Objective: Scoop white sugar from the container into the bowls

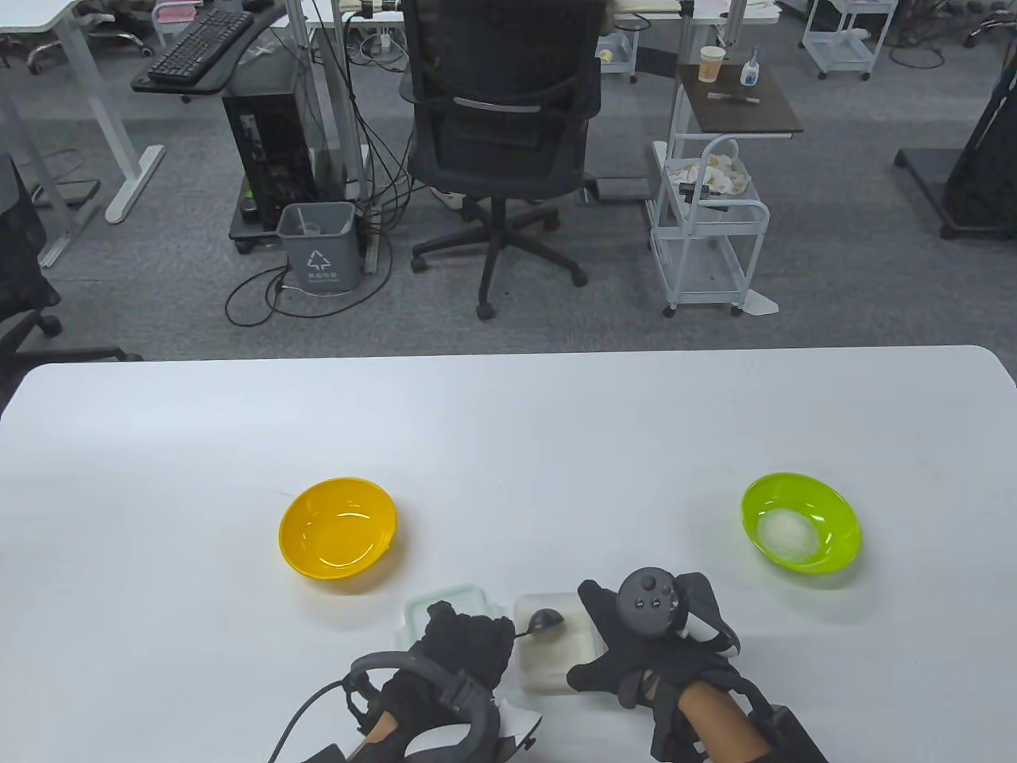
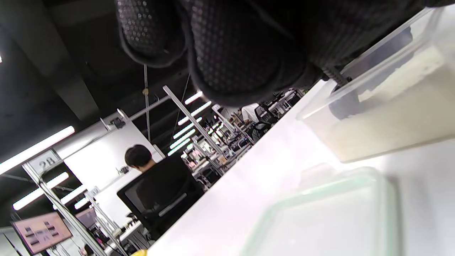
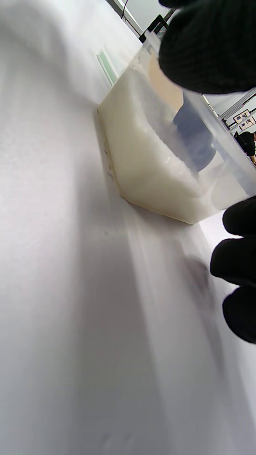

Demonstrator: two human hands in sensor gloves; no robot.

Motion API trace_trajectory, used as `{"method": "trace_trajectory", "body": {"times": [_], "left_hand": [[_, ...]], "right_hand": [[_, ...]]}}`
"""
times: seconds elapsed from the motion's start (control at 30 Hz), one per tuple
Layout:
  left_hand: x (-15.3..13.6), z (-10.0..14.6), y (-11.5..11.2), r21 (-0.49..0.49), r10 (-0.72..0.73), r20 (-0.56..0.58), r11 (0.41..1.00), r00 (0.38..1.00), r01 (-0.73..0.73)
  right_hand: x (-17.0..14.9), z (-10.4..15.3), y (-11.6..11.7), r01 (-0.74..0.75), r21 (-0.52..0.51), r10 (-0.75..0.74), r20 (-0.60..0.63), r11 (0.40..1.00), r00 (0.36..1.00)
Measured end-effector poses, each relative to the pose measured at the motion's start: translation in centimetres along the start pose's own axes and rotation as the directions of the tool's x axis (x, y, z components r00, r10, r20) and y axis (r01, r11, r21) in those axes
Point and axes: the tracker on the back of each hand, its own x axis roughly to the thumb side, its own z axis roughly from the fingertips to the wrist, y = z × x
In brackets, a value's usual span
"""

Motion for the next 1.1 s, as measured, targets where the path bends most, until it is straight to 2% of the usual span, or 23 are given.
{"method": "trace_trajectory", "body": {"times": [0.17,0.27,0.37,0.47,0.67,0.8,0.83,0.97,1.03,1.1], "left_hand": [[-0.6,-0.4,-0.3,-0.086,0.17,-0.02,0.982,0.985,-0.171],[-1.2,-0.6,-0.5,-0.12,0.221,-0.045,0.967,0.974,-0.225],[-1.9,-0.6,-1.2,-0.173,0.353,-0.1,0.914,0.93,-0.366],[-2.5,-0.7,-2.3,-0.231,0.503,-0.174,0.815,0.846,-0.532],[-3.5,-0.6,-4.3,-0.288,0.67,-0.326,0.601,0.667,-0.745],[-4.1,-0.3,-5.9,-0.314,0.744,-0.443,0.393,0.5,-0.864],[-4.2,-0.2,-6.2,-0.314,0.75,-0.459,0.365,0.477,-0.877],[-4.3,0.1,-7.6,-0.312,0.775,-0.536,0.186,0.334,-0.932],[-4.5,0.1,-7.9,-0.315,0.778,-0.555,0.132,0.295,-0.94],[-4.6,0.2,-8.1,-0.307,0.775,-0.567,0.113,0.277,-0.945]], "right_hand": [[0.0,0.0,0.0,0.003,0.0,-0.003,-0.001,1.0,1.0],[0.0,0.0,0.0,0.003,0.005,-0.003,0.0,1.0,1.0],[0.0,0.0,0.0,0.005,0.004,-0.005,0.0,1.0,1.0],[0.0,0.0,0.0,0.006,0.003,-0.006,-0.001,1.0,1.0],[0.0,0.0,0.0,0.005,0.002,-0.005,-0.002,1.0,1.0],[0.0,0.0,0.0,0.013,0.006,-0.013,-0.003,1.0,1.0],[0.0,0.0,0.0,0.015,0.006,-0.015,-0.003,1.0,1.0],[-0.1,0.0,0.0,0.025,0.005,-0.025,-0.002,1.0,1.0],[-0.1,0.1,0.0,0.024,0.004,-0.024,-0.003,1.0,1.0],[-0.2,0.1,0.0,0.026,0.003,-0.026,-0.002,1.0,1.0]]}}
